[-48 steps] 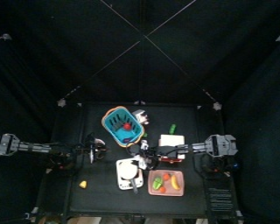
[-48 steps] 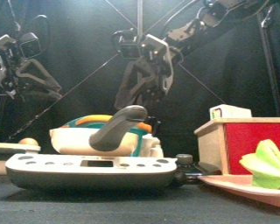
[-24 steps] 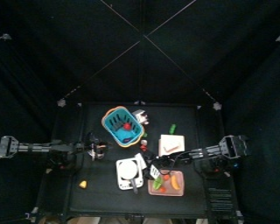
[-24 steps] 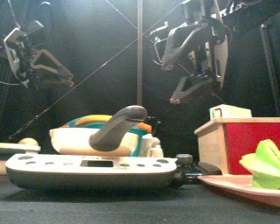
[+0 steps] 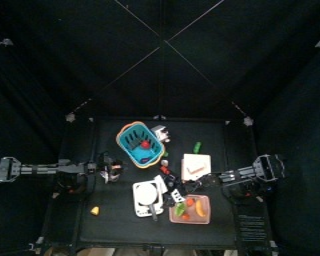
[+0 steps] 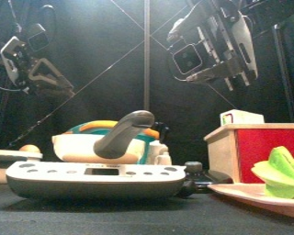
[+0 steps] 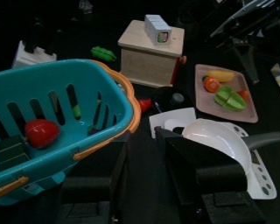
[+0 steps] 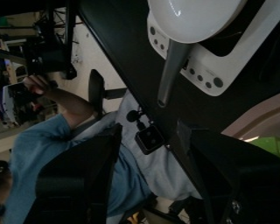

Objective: Grab starfruit

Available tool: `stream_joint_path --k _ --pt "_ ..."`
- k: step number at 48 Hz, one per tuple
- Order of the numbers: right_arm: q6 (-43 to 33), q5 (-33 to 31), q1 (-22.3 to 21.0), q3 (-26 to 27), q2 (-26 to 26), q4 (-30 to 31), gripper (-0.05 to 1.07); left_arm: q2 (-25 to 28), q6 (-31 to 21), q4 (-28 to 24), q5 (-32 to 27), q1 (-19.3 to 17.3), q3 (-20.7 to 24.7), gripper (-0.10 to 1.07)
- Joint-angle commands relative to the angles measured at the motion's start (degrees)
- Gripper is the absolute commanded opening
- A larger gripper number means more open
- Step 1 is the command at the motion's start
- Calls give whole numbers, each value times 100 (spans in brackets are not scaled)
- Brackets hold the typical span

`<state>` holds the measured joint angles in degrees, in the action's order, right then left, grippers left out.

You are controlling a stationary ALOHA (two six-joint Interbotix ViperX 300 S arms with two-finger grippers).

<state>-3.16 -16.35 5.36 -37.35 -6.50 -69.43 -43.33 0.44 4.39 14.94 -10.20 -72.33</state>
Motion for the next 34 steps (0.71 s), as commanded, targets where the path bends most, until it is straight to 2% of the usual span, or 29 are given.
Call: stream_joint_path --k 1,6,15,24,29,34 --pt "18 26 -167 70 -132 -18 88 -9 0 -35 26 -26 105 71" --pt "53 158 -404 141 -123 141 88 -9 9 -35 26 -26 97 71" --pt "18 53 -879 290 -114 1081 88 -9 0 -35 26 -26 53 71" --pt "-167 -62 -1090 387 -114 1635 88 -9 -18 -18 18 -26 26 71" --pt "-536 -396 -1239 457 -193 2109 88 -9 -26 -9 18 -26 18 71" --pt "-1362 -1107 -1336 589 -202 2654 88 0 -26 9 18 -26 9 71"
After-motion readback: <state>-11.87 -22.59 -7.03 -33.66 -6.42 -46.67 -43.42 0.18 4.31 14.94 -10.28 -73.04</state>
